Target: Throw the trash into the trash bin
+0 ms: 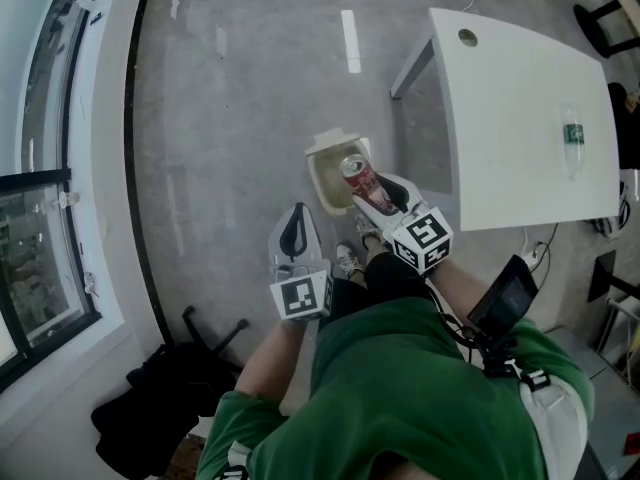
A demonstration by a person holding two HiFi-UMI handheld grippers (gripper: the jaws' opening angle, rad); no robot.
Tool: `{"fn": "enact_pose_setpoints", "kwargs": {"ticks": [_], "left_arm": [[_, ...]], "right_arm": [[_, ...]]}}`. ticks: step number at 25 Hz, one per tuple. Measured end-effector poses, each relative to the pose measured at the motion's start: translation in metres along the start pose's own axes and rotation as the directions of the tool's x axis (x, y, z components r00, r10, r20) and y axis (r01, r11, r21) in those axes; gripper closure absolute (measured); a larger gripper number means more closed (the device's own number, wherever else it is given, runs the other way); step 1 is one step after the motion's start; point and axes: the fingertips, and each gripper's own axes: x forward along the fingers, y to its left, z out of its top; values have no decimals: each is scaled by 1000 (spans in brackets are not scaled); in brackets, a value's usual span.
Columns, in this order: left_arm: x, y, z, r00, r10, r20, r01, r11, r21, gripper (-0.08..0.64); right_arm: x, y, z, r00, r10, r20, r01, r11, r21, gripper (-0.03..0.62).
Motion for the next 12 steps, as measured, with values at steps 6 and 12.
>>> {"fn": "enact_pose_setpoints", "kwargs": {"ticks": [6,12], "left_arm": [[26,4,-43,995,21,-94,-23,1000,-21,555],[43,6,-82,988,38,-148,-43,998,-35,555]], "right_arm": [[33,-15,-40,995,33,-97,-31,999,28,369],[60,-31,-92,979,59,-193,-49,997,57,370]]}}
